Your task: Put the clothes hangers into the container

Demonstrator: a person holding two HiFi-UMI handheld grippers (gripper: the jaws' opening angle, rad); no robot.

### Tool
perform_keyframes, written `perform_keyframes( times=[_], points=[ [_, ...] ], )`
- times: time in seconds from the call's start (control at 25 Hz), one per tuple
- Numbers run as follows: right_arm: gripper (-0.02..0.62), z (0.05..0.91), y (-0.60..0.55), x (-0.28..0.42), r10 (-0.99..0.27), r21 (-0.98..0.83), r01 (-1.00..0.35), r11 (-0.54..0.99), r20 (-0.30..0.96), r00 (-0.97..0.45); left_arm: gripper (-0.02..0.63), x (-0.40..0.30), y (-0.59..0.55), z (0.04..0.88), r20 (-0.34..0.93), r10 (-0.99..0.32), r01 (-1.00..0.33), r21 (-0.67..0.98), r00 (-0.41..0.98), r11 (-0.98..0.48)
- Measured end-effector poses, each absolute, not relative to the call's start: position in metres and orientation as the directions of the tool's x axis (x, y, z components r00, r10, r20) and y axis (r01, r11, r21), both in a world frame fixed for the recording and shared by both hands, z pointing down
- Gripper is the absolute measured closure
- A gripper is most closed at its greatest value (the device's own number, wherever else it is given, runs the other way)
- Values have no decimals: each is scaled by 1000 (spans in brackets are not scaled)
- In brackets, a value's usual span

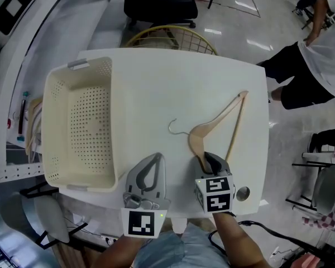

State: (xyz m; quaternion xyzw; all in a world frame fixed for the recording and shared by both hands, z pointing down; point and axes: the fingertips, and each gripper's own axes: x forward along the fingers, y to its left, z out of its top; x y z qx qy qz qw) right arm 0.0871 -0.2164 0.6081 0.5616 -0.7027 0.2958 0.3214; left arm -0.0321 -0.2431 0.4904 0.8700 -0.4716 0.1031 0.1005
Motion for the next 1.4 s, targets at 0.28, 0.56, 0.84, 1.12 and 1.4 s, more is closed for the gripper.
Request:
perform_keyframes(
  times=[0.28, 0.56, 0.84, 1.12, 1.4],
  points=[
    [489, 590, -221, 85, -652, -56, -976, 209, 736, -182, 594, -32, -243, 481, 264, -811, -850, 79, 521, -521],
    [489, 550, -226, 82, -694, -74, -962, 264, 678, -243, 594, -28, -234, 451, 220, -844, -870, 47, 489, -491],
    [489, 506, -229, 81, -719, -78, -930, 360, 612, -329, 594, -36, -221, 407, 128, -914, -921, -13, 385, -390],
    [489, 462, -225, 68, -706, -57, -860, 507, 544, -453, 594, -50, -190, 376, 68, -969, -967, -83, 237, -242],
    [489, 435, -194, 50, -664, -34, -776, 630, 495, -561, 594, -63, -141, 368, 30, -995, -990, -98, 95, -97]
  ],
)
